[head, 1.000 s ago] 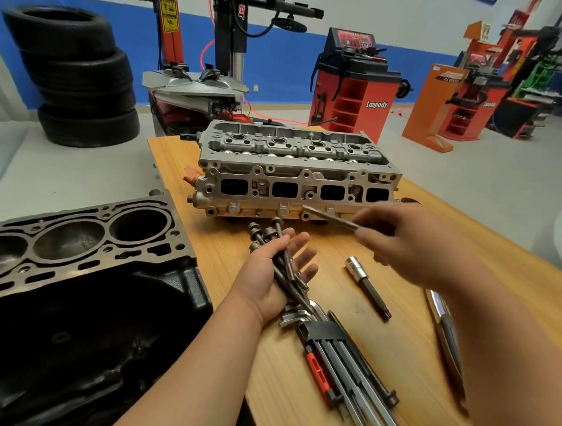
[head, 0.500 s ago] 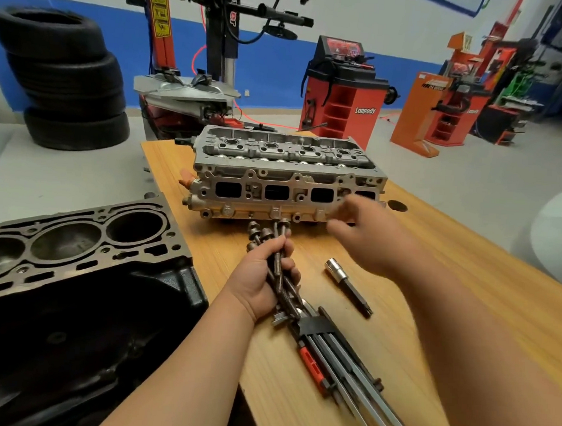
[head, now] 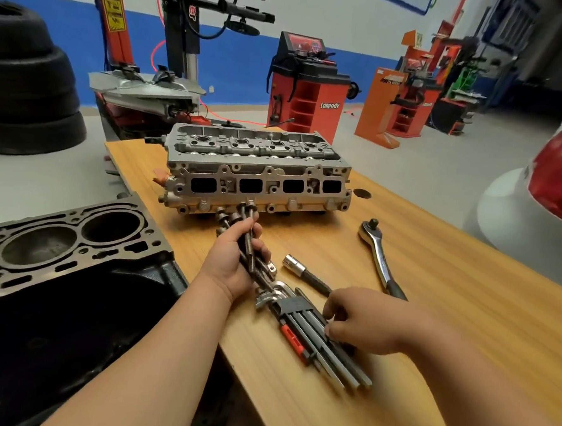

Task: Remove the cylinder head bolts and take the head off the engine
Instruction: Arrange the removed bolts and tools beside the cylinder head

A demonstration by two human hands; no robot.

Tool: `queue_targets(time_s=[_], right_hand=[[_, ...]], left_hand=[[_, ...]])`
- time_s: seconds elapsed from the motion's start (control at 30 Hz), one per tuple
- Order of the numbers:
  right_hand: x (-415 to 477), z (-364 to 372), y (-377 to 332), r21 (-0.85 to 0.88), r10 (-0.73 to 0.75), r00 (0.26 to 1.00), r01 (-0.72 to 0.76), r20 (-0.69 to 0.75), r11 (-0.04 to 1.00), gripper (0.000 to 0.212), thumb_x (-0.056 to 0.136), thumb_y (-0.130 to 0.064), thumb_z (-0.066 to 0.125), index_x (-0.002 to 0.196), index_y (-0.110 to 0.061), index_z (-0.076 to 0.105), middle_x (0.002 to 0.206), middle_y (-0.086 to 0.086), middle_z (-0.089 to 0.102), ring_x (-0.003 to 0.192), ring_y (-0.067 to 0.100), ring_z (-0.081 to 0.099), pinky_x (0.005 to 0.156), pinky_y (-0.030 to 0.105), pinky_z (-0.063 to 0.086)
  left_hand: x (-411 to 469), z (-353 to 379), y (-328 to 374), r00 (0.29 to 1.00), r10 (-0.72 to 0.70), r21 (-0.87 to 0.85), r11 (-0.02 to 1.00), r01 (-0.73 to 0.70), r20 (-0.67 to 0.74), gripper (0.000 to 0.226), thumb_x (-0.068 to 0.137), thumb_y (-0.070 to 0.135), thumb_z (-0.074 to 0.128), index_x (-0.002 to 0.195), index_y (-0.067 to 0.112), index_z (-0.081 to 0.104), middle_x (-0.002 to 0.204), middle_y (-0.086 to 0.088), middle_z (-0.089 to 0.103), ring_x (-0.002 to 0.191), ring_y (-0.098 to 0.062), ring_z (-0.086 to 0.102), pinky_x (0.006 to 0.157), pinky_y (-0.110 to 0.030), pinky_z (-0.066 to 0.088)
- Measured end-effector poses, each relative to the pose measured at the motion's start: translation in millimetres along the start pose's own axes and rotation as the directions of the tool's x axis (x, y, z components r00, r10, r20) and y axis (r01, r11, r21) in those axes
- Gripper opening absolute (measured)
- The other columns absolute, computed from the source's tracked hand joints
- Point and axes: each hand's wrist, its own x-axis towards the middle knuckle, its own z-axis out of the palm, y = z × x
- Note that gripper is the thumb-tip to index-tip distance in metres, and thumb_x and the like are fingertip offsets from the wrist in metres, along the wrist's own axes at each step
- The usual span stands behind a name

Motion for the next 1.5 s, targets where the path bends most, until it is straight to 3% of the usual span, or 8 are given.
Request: queue_targets(time_s=[0.27, 0.6, 0.83, 0.97, 1.07, 1.17, 1.37, 1.5], right_hand=[[1, 2, -2, 0.11, 0.045, 0.997, -0.038, -0.057, 0.993, 0.046, 0.08, -0.064, 0.06, 0.114, -0.033, 0.052, 0.101, -0.013, 0.057, 0.09, 0.005, 0.055, 0.084, 0.027, 0.051], [-1, 6, 4, -0.024, 0.073, 0.961, -0.082, -0.266, 0.996, 0.006, 0.091, -0.029, 0.055, 0.095, -0.029, 0.06, 0.085, -0.009, 0.06, 0.074, 0.006, 0.058, 0.069, 0.023, 0.055], [30, -60, -16, 0.536, 0.021, 0.708, 0.515, -0.706, 0.669, 0.027, 0.095, -0.037, 0.053, 0.081, -0.015, 0.063, 0.056, -0.006, 0.057, 0.049, 0.009, 0.052, 0.048, 0.019, 0.046], [62, -63, -60, 0.46, -0.058, 0.875, 0.308, -0.481, 0.833, 0.044, 0.094, -0.051, 0.047, 0.079, -0.012, 0.061, 0.062, -0.001, 0.054, 0.052, 0.013, 0.05, 0.052, 0.029, 0.045], [78, -47, -79, 0.156, -0.129, 0.826, 0.253, -0.549, 0.955, 0.035, 0.093, -0.053, 0.05, 0.078, -0.022, 0.056, 0.072, -0.005, 0.059, 0.064, 0.01, 0.057, 0.057, 0.029, 0.047], [80, -45, -63, 0.215, -0.129, 0.785, 0.318, -0.606, 0.923, 0.025, 0.093, -0.05, 0.051, 0.093, -0.025, 0.057, 0.09, -0.011, 0.056, 0.081, 0.005, 0.054, 0.068, 0.027, 0.046], [49, -52, -14, 0.677, -0.11, 0.754, 0.636, -0.648, 0.369, 0.037, 0.083, -0.053, 0.056, 0.115, -0.036, 0.06, 0.114, -0.004, 0.065, 0.103, 0.014, 0.064, 0.082, 0.031, 0.054], [36, -33, 3, 0.548, -0.088, 0.646, 0.704, -0.758, 0.452, 0.034, 0.072, -0.051, 0.058, 0.099, -0.034, 0.069, 0.101, -0.008, 0.069, 0.098, 0.012, 0.066, 0.081, 0.029, 0.056]], left_hand=[[-19, 20, -37, 0.999, -0.038, 0.162, 0.986, 0.038, -0.001, 0.013, 0.089, 0.021, 0.063, 0.097, 0.011, 0.061, 0.066, 0.004, 0.06, 0.047, -0.006, 0.051, 0.048, -0.024, 0.049], [-22, -4, -35, 0.995, -0.095, -0.129, 0.987, 0.098, 0.029, 0.036, 0.077, 0.02, 0.067, 0.111, 0.013, 0.057, 0.071, 0.002, 0.058, 0.046, -0.005, 0.048, 0.046, -0.02, 0.047], [-22, -1, -33, 0.997, -0.063, -0.126, 0.99, 0.069, 0.049, 0.027, 0.077, 0.018, 0.065, 0.104, 0.014, 0.065, 0.092, -0.008, 0.072, 0.077, -0.023, 0.071, 0.064, -0.04, 0.059], [-23, 0, -33, 0.992, -0.078, -0.053, 0.995, 0.084, 0.1, 0.028, 0.079, 0.024, 0.066, 0.104, 0.013, 0.071, 0.101, -0.013, 0.073, 0.09, -0.029, 0.071, 0.071, -0.045, 0.058], [-26, -3, -33, 0.978, -0.104, 0.054, 0.994, 0.096, 0.18, 0.022, 0.078, 0.029, 0.07, 0.088, 0.011, 0.078, 0.085, -0.008, 0.071, 0.074, -0.019, 0.069, 0.066, -0.036, 0.057], [-25, 5, -32, 0.967, -0.136, 0.167, 0.981, 0.101, 0.215, 0.018, 0.072, 0.02, 0.076, 0.086, 0.008, 0.076, 0.075, -0.006, 0.064, 0.061, -0.013, 0.061, 0.058, -0.028, 0.054], [-12, 63, -53, 0.962, 0.151, 0.767, 0.581, -0.274, 0.229, 0.035, 0.074, 0.025, 0.075, 0.106, 0.025, 0.064, 0.091, 0.006, 0.071, 0.086, -0.012, 0.068, 0.08, -0.035, 0.057], [-17, 70, -83, 0.952, 0.164, 0.87, 0.389, -0.302, 0.257, 0.022, 0.082, 0.028, 0.069, 0.102, 0.029, 0.062, 0.089, 0.007, 0.068, 0.077, -0.005, 0.064, 0.063, -0.02, 0.053]])
